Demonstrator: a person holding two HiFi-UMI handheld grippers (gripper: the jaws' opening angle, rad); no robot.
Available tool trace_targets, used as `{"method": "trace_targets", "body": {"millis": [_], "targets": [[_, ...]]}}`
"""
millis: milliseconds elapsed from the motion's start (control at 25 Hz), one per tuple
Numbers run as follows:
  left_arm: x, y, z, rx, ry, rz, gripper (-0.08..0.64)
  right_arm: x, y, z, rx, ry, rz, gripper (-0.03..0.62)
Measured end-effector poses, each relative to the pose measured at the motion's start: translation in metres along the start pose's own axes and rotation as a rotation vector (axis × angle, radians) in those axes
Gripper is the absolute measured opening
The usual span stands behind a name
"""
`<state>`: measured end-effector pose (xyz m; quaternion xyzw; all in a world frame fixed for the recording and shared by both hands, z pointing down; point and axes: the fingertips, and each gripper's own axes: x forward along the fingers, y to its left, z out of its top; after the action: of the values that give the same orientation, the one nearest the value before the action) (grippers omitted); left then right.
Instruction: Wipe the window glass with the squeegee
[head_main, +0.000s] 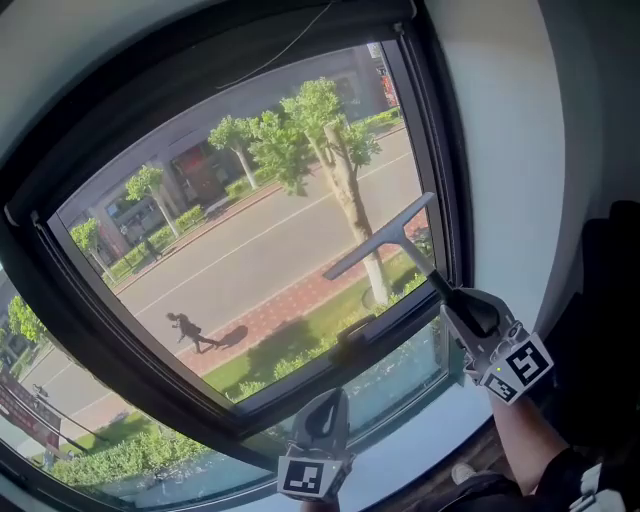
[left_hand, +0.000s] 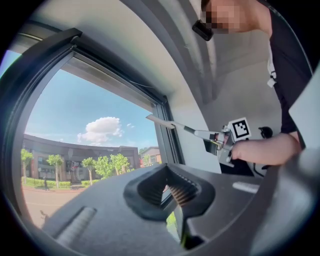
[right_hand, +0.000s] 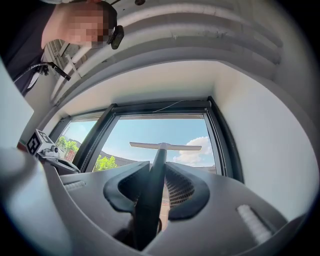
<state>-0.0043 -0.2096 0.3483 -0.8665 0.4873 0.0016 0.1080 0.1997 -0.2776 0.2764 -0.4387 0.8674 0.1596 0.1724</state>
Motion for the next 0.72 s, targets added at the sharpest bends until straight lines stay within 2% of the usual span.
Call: {"method": "trace_targets", "body": {"millis": [280, 480, 720], "targets": [[0.049, -0.006, 0.006, 0.016, -0.012, 0.068, 0.003, 0.039, -0.054, 0.002, 0.03, -0.051, 0.051, 0.1], [0.061, -0.026, 0.003, 0.004, -0.016, 0.124, 0.003, 0.045, -0.072, 0.012, 0.006, -0.089, 0.114, 0.1], [0.096, -0.025, 0.011, 0.024, -0.042, 0.177, 0.003, 0.09, -0.106, 0.032, -0.011, -0.152, 0.147, 0.1]]}}
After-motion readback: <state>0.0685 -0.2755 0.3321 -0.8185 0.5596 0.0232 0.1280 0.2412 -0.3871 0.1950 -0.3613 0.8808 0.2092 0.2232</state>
